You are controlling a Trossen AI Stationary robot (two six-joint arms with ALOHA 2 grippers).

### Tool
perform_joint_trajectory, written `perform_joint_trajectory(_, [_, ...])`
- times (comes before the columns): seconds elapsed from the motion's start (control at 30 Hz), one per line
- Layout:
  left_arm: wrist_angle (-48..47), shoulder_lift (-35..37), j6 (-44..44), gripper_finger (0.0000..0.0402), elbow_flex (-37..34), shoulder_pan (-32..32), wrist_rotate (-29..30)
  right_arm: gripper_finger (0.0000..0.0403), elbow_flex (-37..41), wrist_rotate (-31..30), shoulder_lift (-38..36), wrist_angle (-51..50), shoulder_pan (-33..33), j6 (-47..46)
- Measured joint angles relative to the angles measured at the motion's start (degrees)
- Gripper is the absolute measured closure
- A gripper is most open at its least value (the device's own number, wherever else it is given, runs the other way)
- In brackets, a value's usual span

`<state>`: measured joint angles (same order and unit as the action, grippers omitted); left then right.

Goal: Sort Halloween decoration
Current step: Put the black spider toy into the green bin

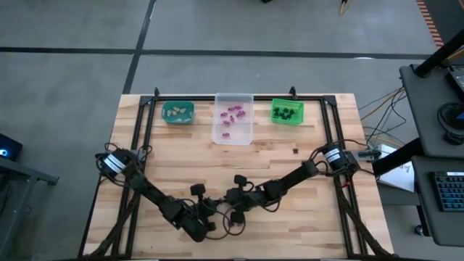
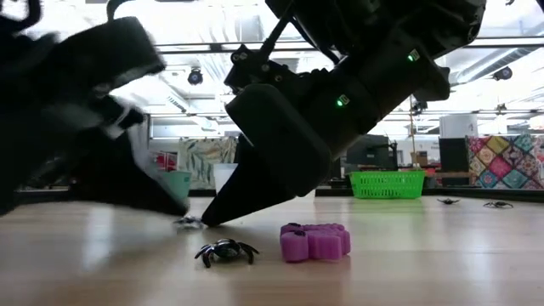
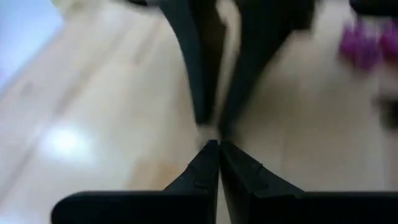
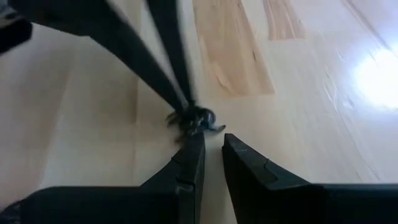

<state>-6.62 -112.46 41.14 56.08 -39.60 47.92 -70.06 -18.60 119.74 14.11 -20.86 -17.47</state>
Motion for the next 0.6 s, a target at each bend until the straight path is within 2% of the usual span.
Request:
perform_joint_trajectory(0.13, [0.1, 1.2, -0.8, 0.0402, 1.2, 0.0, 4.1, 0.0351, 0.0, 1.1, 0.0, 1.5, -0.1, 0.4])
perform_joint_trajectory(0.27, [-0.8, 3.6, -3.3, 0.0402, 1.6, -0.1, 4.5, 0.0351, 0.0, 1.0, -0.6, 1.6, -0.1, 0.5])
perform_joint_trajectory(0.37, [-5.0, 5.9, -3.5, 0.0402, 1.7, -0.5, 1.9, 0.0351, 0.0, 0.8, -1.0, 1.1, -0.1, -0.2])
perform_joint_trajectory(0.5, [-10.1, 6.6, -2.0, 0.0402, 1.1, -0.8, -6.5, 0.0351, 0.0, -0.2, -1.4, 1.2, -0.1, -0.5])
perform_joint_trajectory(0.6, [-10.4, 5.6, 0.5, 0.0402, -0.3, -0.7, -8.4, 0.0351, 0.0, -2.2, -1.4, 1.1, -0.1, -0.8])
